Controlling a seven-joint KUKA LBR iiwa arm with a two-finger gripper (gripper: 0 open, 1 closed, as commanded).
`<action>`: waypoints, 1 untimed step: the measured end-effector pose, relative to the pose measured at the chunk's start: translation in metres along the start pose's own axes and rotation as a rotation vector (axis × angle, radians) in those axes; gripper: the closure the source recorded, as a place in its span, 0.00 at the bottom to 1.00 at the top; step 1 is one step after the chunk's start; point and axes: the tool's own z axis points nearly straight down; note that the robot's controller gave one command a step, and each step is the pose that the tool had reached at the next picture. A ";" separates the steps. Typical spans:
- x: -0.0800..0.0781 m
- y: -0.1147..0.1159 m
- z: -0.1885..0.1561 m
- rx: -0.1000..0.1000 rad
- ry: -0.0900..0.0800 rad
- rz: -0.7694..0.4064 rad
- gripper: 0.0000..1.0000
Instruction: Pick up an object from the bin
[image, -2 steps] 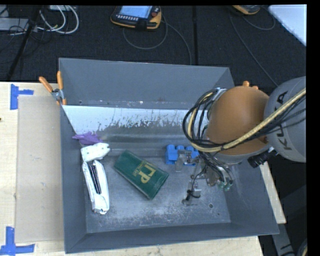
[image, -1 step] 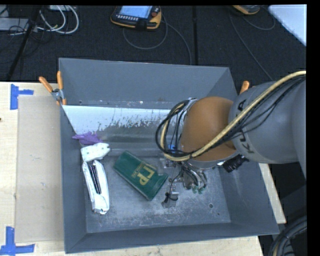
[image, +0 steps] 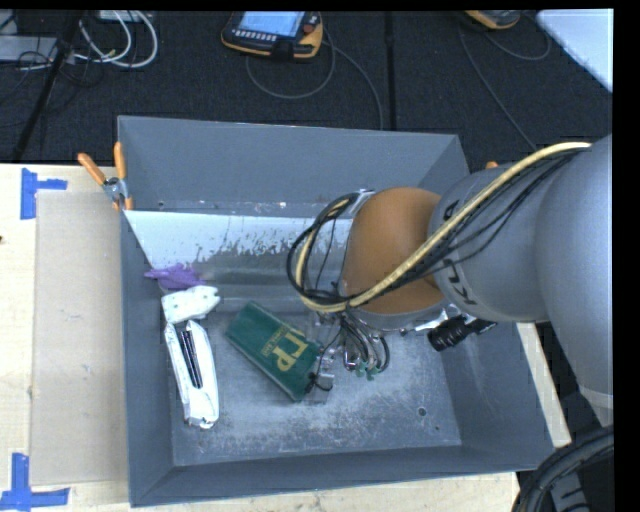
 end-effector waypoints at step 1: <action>0.014 0.034 0.023 0.000 -0.002 -0.088 0.00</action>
Offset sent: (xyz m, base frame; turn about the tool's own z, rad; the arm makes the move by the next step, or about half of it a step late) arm -0.0067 0.0313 -0.0543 0.2385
